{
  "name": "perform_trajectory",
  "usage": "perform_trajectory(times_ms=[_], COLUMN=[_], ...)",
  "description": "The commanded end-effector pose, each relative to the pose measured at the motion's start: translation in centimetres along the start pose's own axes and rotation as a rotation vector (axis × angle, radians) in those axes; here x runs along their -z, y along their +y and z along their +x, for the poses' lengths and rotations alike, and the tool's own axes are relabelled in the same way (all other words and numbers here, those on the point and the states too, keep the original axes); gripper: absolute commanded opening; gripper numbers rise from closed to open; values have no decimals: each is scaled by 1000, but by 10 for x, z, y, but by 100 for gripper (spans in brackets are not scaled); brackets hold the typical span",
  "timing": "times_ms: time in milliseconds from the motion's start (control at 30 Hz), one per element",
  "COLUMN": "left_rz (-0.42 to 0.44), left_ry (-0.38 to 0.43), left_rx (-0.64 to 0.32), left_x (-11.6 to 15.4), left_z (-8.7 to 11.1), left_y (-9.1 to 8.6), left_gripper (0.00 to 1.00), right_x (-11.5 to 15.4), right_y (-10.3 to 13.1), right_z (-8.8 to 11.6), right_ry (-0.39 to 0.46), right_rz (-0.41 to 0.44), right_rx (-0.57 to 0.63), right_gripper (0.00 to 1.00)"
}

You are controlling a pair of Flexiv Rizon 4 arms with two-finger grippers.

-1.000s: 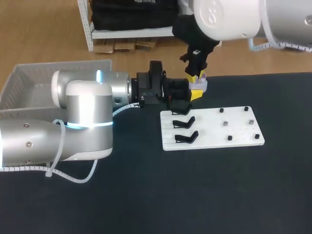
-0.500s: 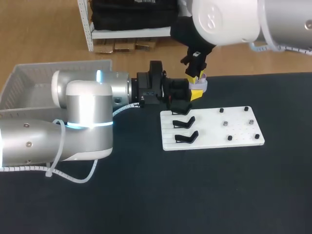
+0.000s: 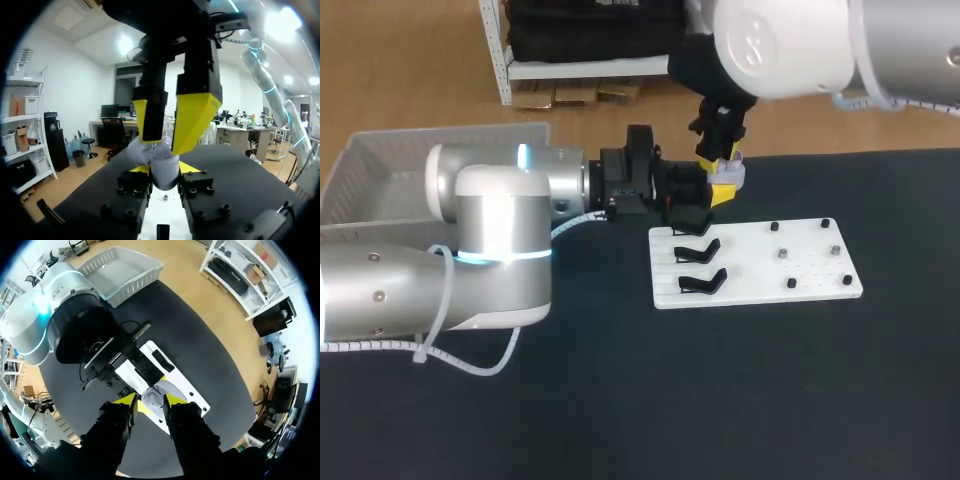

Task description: Pick up each earbud case from the left stands, insert the matching earbuds, close the lid, and place the case in the box.

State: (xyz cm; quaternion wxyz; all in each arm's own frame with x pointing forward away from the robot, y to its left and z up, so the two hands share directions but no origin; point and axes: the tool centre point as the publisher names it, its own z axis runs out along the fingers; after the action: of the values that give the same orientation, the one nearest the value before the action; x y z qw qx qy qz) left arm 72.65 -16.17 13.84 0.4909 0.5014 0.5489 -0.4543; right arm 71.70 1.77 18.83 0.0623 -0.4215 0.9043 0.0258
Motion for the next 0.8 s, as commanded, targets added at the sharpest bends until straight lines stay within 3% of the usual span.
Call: perform_trajectory(times_ms=[33, 267, 533, 800], left_rz=[-5, -5, -5, -5], left_ry=[-7, -7, -7, -7], left_rx=[-4, -4, -4, -4], left_x=[0, 0, 0, 0], left_z=[1, 1, 1, 1], left_y=[-1, -1, -1, -1], left_gripper=[0, 0, 0, 0], right_x=[7, 33, 15, -12], right_y=[2, -4, -47, -66], right_z=[4, -6, -36, -29], right_ry=[-15, -113, -210, -184], right_rz=[21, 22, 35, 64], right_rx=[-2, -67, -278, -409], right_gripper=[33, 39, 38, 38])
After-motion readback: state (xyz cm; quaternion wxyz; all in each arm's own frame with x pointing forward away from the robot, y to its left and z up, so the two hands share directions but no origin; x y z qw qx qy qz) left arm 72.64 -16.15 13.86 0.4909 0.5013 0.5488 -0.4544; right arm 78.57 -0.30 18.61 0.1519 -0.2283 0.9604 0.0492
